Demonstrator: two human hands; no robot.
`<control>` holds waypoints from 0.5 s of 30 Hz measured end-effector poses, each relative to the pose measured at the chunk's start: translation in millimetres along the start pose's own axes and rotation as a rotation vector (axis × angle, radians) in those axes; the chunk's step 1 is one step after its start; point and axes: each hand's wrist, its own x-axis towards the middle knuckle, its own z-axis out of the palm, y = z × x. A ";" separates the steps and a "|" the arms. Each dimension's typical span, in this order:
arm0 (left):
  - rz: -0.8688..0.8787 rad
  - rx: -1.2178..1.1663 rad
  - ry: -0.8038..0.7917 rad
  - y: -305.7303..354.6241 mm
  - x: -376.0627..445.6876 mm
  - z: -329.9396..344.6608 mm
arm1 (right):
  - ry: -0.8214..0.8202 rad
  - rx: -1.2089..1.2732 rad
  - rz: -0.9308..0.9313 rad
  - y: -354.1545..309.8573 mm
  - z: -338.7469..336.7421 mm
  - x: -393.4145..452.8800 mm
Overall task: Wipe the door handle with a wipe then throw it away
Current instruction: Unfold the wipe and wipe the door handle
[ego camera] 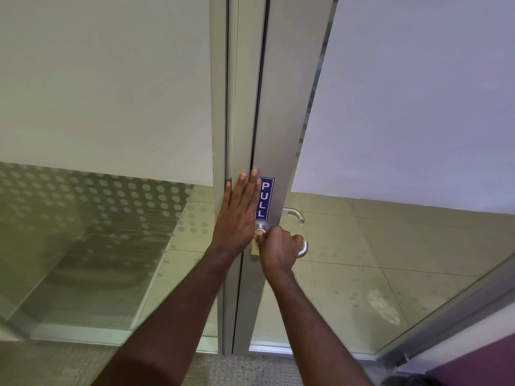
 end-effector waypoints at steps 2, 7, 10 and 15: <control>0.003 -0.007 0.012 -0.7 -0.7 -0.8 | -0.053 -0.007 -0.014 -1.2 -2.5 4.3; -0.002 0.005 -0.061 -0.1 0.4 -1.9 | -0.224 0.084 0.031 -14.5 -1.0 4.4; 0.008 0.012 -0.052 -3.4 -0.5 -0.9 | -0.201 -0.071 -0.049 -16.7 2.4 -5.7; 0.017 -0.040 0.014 -2.3 -1.8 -3.2 | -0.122 -0.437 -0.271 1.3 4.7 -20.1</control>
